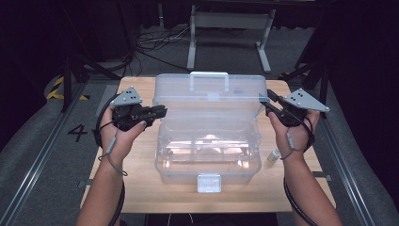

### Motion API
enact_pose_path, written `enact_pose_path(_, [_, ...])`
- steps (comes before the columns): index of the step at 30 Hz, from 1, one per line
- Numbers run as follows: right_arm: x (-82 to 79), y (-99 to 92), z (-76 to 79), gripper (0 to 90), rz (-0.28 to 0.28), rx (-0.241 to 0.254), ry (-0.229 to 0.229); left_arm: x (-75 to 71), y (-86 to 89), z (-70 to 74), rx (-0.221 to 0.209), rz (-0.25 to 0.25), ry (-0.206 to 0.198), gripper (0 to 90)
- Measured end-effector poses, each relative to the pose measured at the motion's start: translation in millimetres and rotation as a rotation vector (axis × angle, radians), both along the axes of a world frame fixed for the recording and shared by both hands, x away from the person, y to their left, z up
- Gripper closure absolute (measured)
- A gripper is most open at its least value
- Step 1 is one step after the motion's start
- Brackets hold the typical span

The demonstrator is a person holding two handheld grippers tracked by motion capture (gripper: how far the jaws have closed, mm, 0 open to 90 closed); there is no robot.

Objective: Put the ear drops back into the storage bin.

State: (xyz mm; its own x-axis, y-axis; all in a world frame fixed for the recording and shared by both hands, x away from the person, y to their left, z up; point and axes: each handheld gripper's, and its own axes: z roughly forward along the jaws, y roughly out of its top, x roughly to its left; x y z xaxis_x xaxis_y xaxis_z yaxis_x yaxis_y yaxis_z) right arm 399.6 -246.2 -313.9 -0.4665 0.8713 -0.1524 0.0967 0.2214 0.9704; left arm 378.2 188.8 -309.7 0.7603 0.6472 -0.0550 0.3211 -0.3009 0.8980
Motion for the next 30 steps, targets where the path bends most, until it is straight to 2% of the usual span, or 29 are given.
enact_pose_path(4, [4.6, 1.5, -0.6, 71.5, -0.017, 0.023, 0.004, -3.4, 5.1, -0.2, 0.0, 0.012, 0.0, 80.5])
enact_pose_path(9, [10.0, 2.4, 0.8, 72.9, -0.029, 0.029, 0.015, -7.6, 12.9, -0.6, -0.008, 0.031, 0.004, 80.1])
enact_pose_path(19, [22.9, 8.4, 7.6, 73.0, -0.062, -0.003, -0.002, -15.8, 25.6, -1.6, -0.013, 0.062, 0.009, 78.6])
enact_pose_path(24, [33.5, 8.1, 6.8, 75.0, -0.073, 0.029, 0.01, -16.8, 33.7, -5.2, -0.013, 0.088, 0.022, 78.4])
enact_pose_path(30, [44.9, 9.9, 5.9, 77.7, -0.093, 0.033, 0.021, -18.9, 39.8, -5.2, -0.019, 0.101, 0.024, 78.4])
